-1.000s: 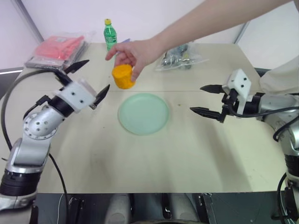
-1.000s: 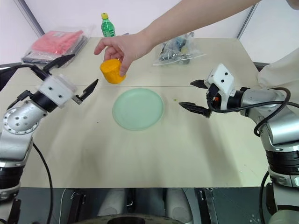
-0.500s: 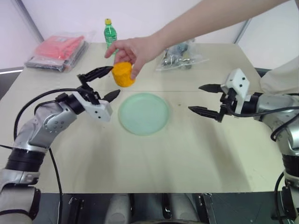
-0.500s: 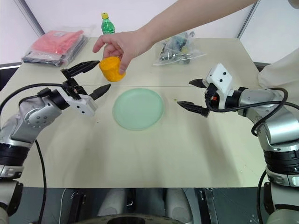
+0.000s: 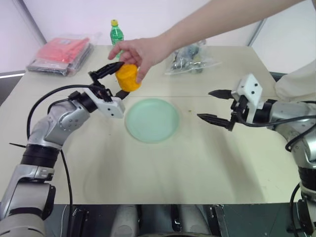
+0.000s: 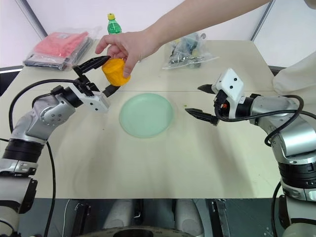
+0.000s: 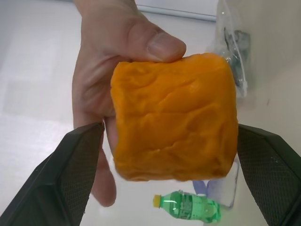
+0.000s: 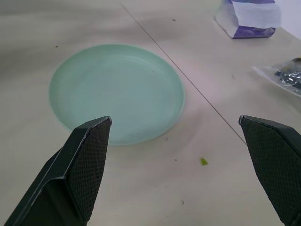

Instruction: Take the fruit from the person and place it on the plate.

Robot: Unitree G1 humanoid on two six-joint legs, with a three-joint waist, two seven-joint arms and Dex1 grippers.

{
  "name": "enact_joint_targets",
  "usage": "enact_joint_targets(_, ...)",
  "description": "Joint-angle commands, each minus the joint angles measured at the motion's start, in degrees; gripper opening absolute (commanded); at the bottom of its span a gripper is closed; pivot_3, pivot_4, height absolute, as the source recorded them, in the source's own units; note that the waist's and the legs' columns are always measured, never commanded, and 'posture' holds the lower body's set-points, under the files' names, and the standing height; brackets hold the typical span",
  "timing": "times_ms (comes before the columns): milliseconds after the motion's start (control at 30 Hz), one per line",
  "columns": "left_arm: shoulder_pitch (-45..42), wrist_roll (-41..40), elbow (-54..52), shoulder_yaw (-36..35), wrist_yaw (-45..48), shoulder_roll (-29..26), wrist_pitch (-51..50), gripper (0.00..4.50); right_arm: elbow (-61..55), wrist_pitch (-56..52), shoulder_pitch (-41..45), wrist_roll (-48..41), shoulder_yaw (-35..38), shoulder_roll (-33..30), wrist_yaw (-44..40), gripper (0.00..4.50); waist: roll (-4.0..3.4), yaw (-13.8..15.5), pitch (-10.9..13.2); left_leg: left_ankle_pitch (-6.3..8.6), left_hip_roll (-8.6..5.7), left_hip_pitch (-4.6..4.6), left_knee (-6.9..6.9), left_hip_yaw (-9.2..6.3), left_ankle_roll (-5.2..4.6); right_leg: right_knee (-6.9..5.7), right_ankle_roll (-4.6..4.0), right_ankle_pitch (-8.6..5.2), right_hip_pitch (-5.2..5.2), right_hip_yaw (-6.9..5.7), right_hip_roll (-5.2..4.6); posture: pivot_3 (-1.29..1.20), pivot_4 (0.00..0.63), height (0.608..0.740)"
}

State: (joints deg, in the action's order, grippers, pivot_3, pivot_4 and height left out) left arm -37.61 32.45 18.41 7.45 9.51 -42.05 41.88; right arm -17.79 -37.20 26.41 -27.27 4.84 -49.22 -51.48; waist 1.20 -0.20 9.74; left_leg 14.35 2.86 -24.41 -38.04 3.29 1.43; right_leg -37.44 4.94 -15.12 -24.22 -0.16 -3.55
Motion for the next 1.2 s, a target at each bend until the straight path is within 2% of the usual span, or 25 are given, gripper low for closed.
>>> enact_joint_targets(33, -1.8, 0.1, 0.2, 0.0, -1.5, 0.2, 1.3, 4.5, -2.0, 0.1, 0.2, -0.7, 2.1, -0.3, 0.6, 4.44, 0.0, 0.0, 0.0, 0.0, 0.0, 0.0, 0.0, 0.0, 0.0, 0.0, 0.0, 0.0, 0.0, 0.0, 0.0, 0.0, 0.15, 0.731)
enact_joint_targets(133, -2.2, 0.2, 0.8, 0.3, -2.2, 0.5, 2.1, 3.6, -2.1, 0.0, 0.0, -0.9, 2.2, -0.4, 0.8, 4.5, 0.0, 0.0, 0.0, 0.0, 0.0, 0.01, 0.0, 0.0, 0.0, -0.01, 0.0, 0.0, 0.0, 0.0, 0.0, 0.0, 0.15, 0.731)
enact_joint_targets(233, -2.5, 0.3, 1.1, 0.4, -2.7, 0.6, 2.7, 2.13, -2.3, -0.1, -0.2, -1.1, 2.4, -0.4, 1.0, 4.5, 0.0, 0.0, 0.0, 0.0, 0.0, 0.01, 0.0, 0.0, 0.0, -0.02, 0.0, 0.0, 0.0, 0.0, 0.0, 0.0, 0.15, 0.731)
enact_joint_targets(367, -2.8, 0.1, 1.1, 0.3, -3.1, 0.8, 3.2, 2.08, -2.2, 0.1, -0.2, -1.2, 2.3, -0.5, 1.3, 4.5, 0.0, 0.0, 0.0, 0.0, 0.0, 0.0, 0.0, 0.0, 0.0, -0.02, 0.0, 0.0, 0.0, 0.0, 0.0, 0.0, 0.15, 0.731)
enact_joint_targets(533, -1.0, -8.1, 0.4, -0.1, 2.4, 2.9, 0.5, 2.08, -2.0, 0.1, -0.1, -1.2, 2.1, -0.4, 1.5, 4.5, 0.0, 0.6, 0.0, 0.0, 0.0, 0.0, -0.02, 0.01, 0.0, -0.02, 0.0, 0.0, 0.0, 0.0, 0.0, 0.0, 0.15, 0.731)
enact_joint_targets(667, 2.2, -22.3, -2.2, 0.0, 15.0, 6.5, -11.7, 2.08, -3.2, -0.2, -1.3, -1.6, 2.5, -0.9, 1.4, 4.5, 0.0, 0.8, 0.0, 0.0, 0.0, 0.01, -0.05, 0.02, 0.0, -0.04, 0.0, 0.0, 0.0, 0.01, 0.0, 0.0, 0.15, 0.731)
enact_joint_targets(833, 2.3, -33.1, -2.3, 1.2, 28.9, 10.7, -25.1, 2.08, -7.0, -2.3, -2.3, -3.7, 3.8, -0.5, 2.9, 4.5, 0.0, 0.9, 0.0, 0.0, 0.0, 0.0, -0.1, 0.0, 0.0, -0.08, 0.0, 0.0, 0.0, 0.0, 0.02, 0.0, 0.15, 0.731)
enact_joint_targets(1100, -4.8, -39.1, 4.0, 1.2, 37.0, 19.0, -42.7, 2.08, -15.3, -8.1, -4.3, -8.1, 2.4, 2.6, 7.9, 4.5, 0.0, 0.9, 0.0, 0.0, -0.01, -0.02, -0.14, -0.08, 0.0, -0.08, 0.01, 0.0, 0.02, 0.0, 0.06, 0.0, 0.15, 0.731)
enact_joint_targets(1200, -7.3, -41.2, 5.4, 1.0, 39.0, 21.4, -50.5, 2.08, -17.8, -8.7, -5.0, -5.7, -1.1, 2.8, 9.6, 4.5, 0.0, 0.7, 0.0, 0.0, -0.01, -0.02, -0.14, -0.1, -0.01, -0.08, 0.01, -0.01, 0.02, 0.0, 0.08, 0.0, 0.15, 0.731)
